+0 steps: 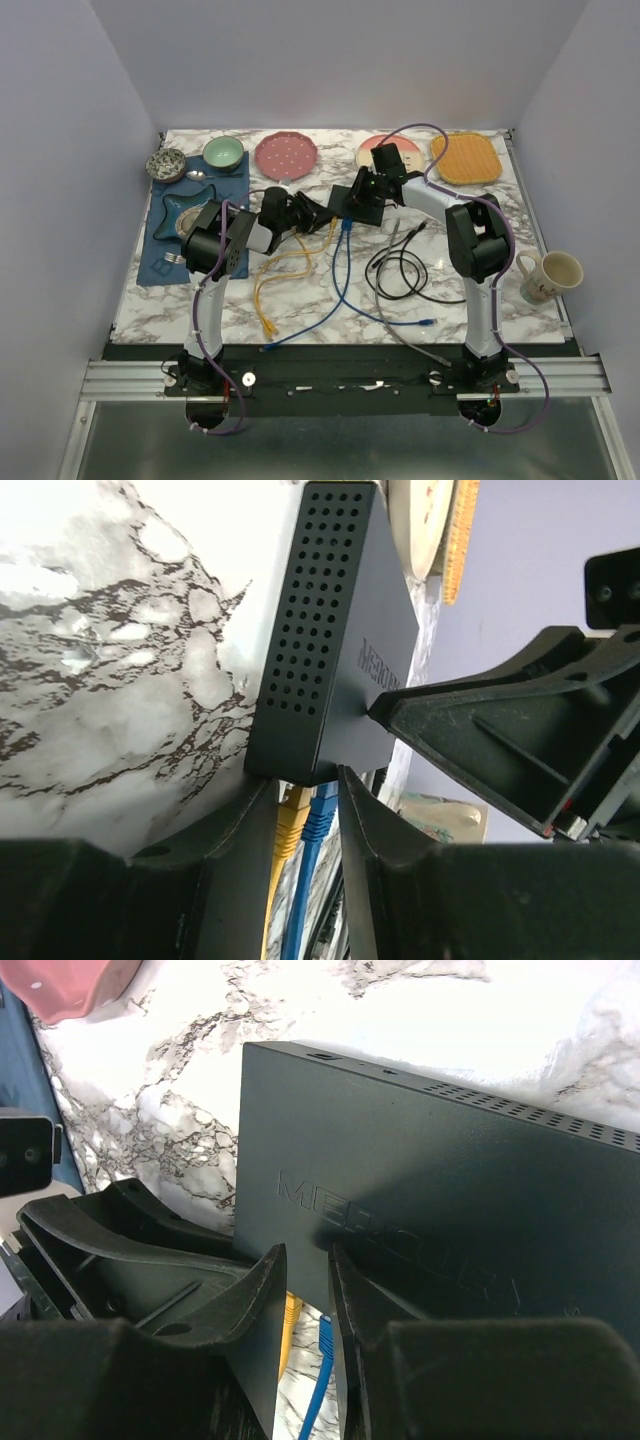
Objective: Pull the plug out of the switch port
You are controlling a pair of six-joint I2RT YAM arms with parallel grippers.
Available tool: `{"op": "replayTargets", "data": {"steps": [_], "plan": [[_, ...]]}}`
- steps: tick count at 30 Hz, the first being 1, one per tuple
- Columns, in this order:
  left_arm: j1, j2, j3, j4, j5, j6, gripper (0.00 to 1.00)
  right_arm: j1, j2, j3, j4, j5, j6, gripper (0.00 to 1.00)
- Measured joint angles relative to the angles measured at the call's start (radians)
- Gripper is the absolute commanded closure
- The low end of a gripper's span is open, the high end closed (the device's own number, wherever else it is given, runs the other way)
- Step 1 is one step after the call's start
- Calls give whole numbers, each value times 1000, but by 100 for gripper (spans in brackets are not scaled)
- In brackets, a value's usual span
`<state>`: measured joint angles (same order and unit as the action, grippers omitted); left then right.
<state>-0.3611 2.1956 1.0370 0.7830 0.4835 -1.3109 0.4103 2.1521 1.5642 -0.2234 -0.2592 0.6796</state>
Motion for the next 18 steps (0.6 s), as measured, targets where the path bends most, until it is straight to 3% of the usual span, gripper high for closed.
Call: {"op": "replayTargets", "data": {"steps": [8, 18], "plan": [[8, 13, -58, 115, 28, -31, 56, 0, 0, 0, -1, 0, 0, 68], [0, -6, -33, 14, -2, -14, 63, 0, 0, 0, -1, -1, 1, 68]]}}
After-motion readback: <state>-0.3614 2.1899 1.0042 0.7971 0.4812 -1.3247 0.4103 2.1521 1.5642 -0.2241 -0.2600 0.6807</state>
